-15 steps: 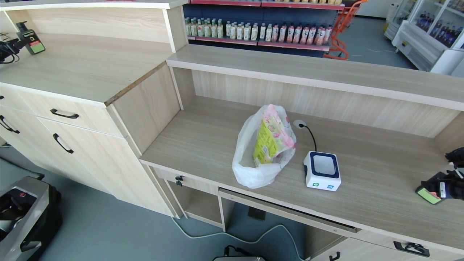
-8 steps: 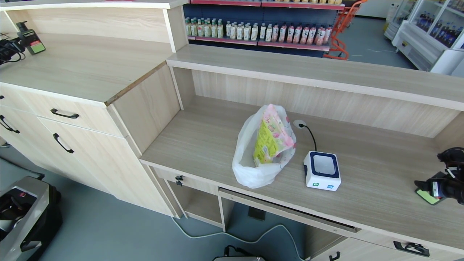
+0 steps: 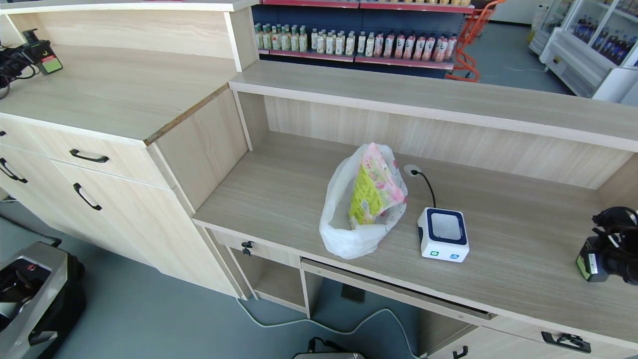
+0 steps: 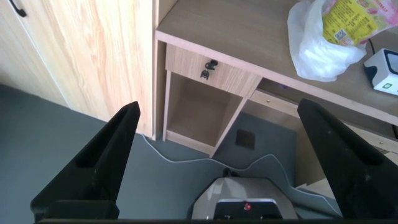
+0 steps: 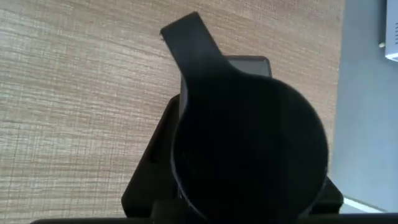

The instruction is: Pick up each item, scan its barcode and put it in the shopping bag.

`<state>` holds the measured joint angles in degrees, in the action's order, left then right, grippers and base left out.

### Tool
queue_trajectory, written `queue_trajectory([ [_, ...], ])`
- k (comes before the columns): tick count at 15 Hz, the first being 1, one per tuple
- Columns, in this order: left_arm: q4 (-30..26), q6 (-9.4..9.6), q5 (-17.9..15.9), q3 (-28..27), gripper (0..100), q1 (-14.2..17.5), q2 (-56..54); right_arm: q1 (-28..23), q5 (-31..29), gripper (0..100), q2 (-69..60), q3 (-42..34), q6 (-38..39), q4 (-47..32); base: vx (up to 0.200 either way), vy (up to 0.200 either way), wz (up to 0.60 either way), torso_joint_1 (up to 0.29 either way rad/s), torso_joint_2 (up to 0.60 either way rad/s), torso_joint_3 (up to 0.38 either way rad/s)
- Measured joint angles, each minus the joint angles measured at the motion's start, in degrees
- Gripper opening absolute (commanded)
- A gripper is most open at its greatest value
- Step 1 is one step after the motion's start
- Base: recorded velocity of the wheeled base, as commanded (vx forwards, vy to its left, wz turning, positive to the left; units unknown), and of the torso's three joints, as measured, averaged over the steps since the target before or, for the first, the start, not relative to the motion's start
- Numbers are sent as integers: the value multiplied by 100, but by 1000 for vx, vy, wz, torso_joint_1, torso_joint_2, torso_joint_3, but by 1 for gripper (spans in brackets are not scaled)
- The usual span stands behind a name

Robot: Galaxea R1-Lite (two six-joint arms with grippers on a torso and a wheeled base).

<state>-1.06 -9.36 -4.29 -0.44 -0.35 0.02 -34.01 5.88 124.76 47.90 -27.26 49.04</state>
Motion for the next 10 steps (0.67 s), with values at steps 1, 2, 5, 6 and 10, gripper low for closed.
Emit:
queue_trajectory([
  [1,0,0,-2,0,100,0,0,-2,-5,0,-9,-2,-336,9,0,0,0,0,0,0],
  [2,2,-2,-2,0,100,2,0,-11,-9,0,-32,-7,-547,52,0,0,0,0,0,0],
  [5,0,-2,-2,0,100,0,0,-83,-5,0,-338,-124,-1141,74,0,0,0,0,0,0],
  [6,0,-2,-2,0,100,0,0,-127,-2,0,-555,-245,-1446,71,0,0,0,0,0,0],
  [10,0,-2,-2,0,100,2,0,-289,52,0,-2172,-1067,-3031,-315,0,0,0,0,0,0],
])
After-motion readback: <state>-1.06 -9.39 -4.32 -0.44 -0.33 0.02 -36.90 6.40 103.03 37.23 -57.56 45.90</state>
